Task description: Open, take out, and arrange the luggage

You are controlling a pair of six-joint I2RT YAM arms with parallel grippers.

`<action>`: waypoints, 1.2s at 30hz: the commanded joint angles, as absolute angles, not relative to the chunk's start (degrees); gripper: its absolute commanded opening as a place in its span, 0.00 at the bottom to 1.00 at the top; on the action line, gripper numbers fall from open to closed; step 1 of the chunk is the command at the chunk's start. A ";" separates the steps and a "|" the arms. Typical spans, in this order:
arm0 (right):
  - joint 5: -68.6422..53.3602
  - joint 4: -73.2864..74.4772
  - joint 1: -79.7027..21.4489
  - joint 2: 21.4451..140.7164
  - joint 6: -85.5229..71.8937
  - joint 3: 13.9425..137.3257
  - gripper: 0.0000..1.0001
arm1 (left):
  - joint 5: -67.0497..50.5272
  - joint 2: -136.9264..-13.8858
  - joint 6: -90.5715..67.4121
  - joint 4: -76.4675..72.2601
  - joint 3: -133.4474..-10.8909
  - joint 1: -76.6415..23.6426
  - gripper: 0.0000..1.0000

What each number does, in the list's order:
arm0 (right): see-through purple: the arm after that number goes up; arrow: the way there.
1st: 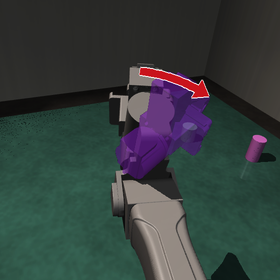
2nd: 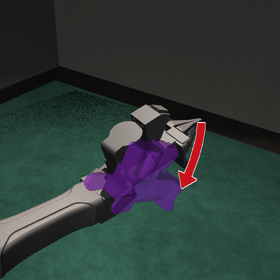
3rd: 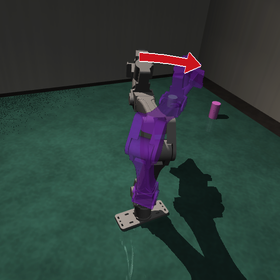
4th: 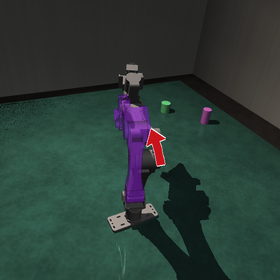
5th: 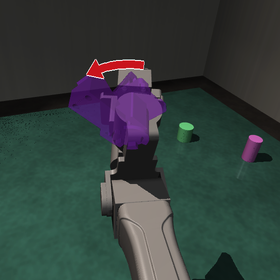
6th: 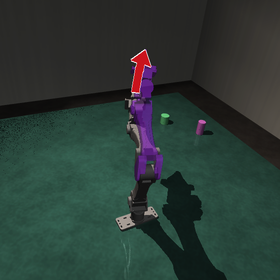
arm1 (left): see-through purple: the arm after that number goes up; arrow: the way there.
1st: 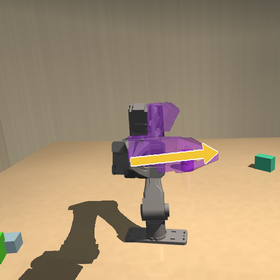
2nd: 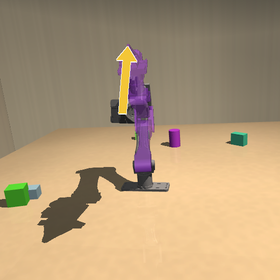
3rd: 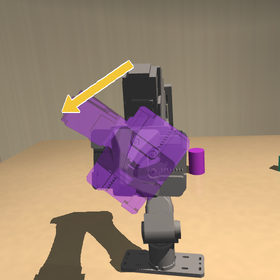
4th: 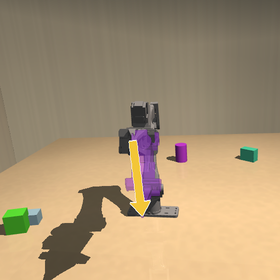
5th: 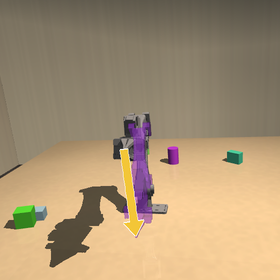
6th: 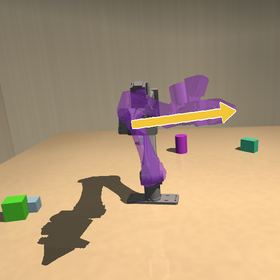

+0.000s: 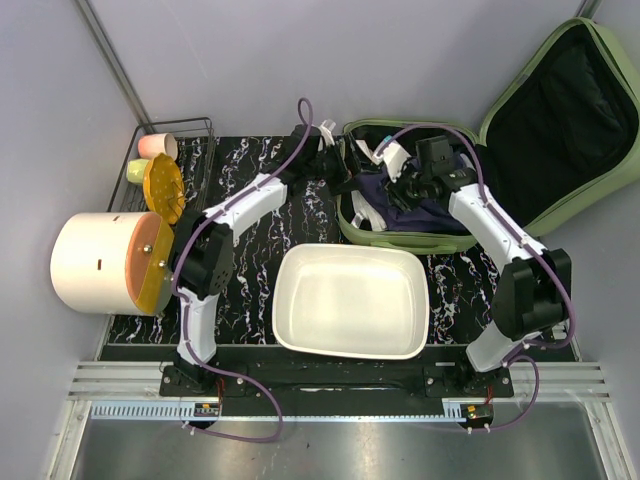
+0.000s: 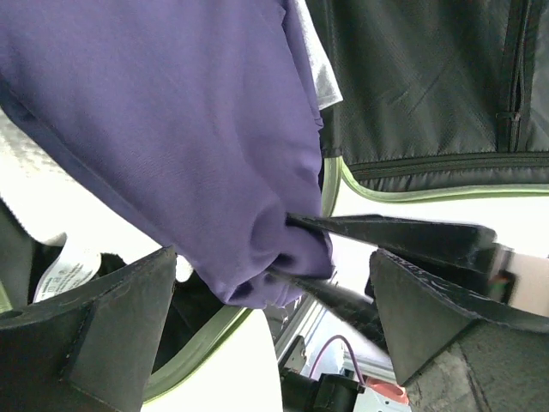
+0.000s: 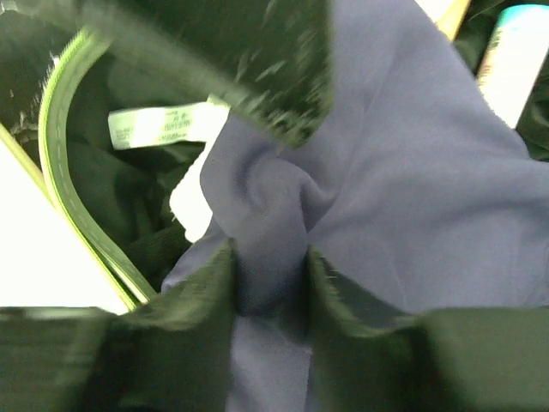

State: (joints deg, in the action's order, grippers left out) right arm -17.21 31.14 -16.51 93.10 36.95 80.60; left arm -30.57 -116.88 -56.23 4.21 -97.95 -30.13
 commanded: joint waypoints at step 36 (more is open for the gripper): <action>-14.23 26.81 -10.20 93.79 32.35 82.44 0.00 | -26.54 -115.84 -56.07 1.15 -95.97 -29.97 0.99</action>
State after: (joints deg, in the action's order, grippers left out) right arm -13.32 32.12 -13.39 98.52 35.79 80.09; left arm -26.59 -116.84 -53.41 4.95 -94.11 -28.56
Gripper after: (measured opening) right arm 0.088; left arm 0.988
